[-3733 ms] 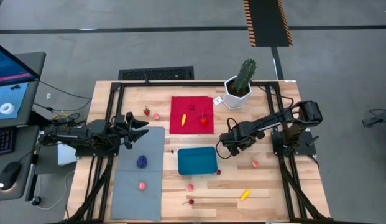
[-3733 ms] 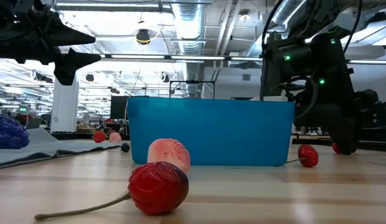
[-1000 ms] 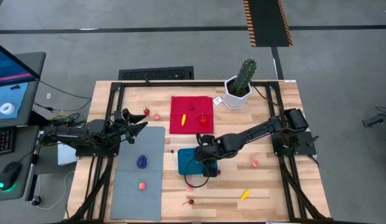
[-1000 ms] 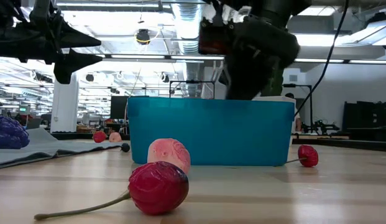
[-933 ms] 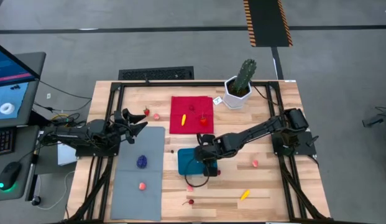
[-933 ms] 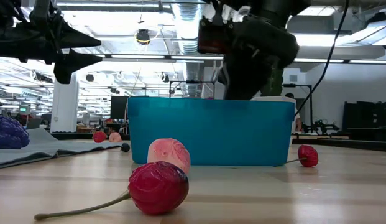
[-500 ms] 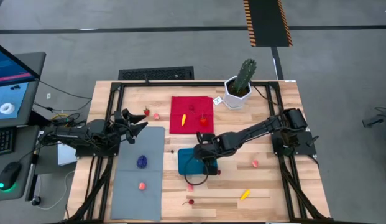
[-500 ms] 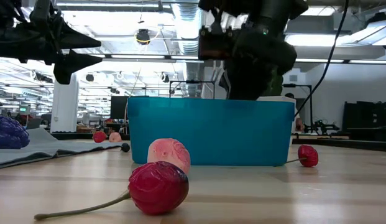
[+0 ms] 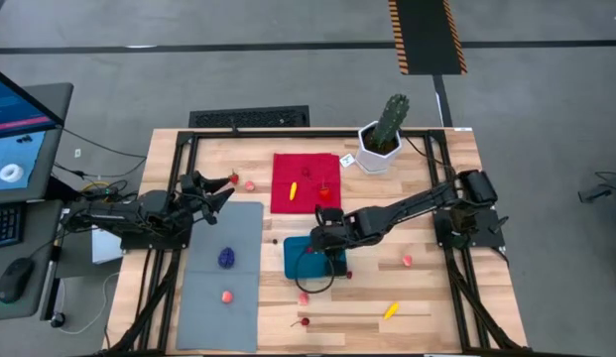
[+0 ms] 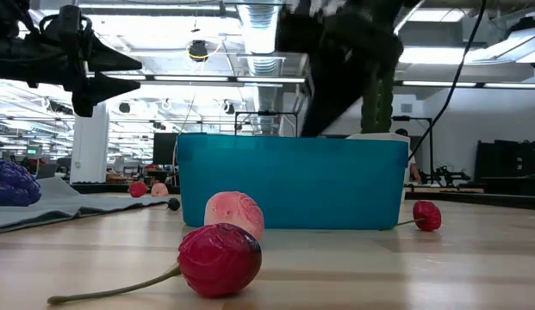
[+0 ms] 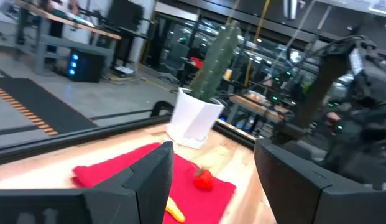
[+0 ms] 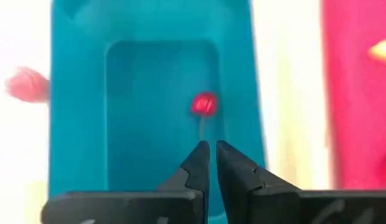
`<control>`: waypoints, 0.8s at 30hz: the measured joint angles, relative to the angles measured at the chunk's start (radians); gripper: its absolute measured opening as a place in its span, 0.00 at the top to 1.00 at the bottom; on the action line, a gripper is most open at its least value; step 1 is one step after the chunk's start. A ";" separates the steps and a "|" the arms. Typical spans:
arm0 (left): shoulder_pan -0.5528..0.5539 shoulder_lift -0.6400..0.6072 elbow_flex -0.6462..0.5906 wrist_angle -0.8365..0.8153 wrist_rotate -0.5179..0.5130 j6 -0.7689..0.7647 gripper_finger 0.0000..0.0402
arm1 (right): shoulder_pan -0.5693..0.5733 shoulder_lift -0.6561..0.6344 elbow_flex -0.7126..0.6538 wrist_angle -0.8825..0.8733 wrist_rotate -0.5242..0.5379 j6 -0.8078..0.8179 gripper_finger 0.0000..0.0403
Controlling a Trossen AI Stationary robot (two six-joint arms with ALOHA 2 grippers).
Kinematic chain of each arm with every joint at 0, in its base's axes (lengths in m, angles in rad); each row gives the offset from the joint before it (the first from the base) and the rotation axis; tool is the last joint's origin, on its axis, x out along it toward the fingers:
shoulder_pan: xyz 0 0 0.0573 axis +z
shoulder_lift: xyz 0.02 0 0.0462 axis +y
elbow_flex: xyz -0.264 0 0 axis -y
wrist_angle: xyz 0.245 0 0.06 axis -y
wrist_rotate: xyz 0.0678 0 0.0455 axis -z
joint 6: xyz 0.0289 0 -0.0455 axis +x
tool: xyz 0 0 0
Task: Pick and placing Produce into tupperware
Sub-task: Put the grapes into the blue bin
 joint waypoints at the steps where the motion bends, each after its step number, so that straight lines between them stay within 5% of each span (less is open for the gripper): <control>1: 0.000 0.000 0.000 0.000 0.001 0.001 0.46 | 0.002 -0.023 0.000 -0.002 0.021 -0.011 0.87; 7: 0.000 0.000 0.000 0.007 0.123 0.093 0.46 | 0.008 -0.213 0.001 0.047 0.060 -0.048 0.87; 14: 0.000 -0.004 0.000 0.051 0.164 0.106 0.46 | 0.083 -0.485 -0.032 0.045 0.254 -0.098 0.87; 24: 0.000 -0.004 0.000 0.056 0.181 0.102 0.47 | 0.273 -0.861 -0.339 0.260 0.331 -0.063 0.87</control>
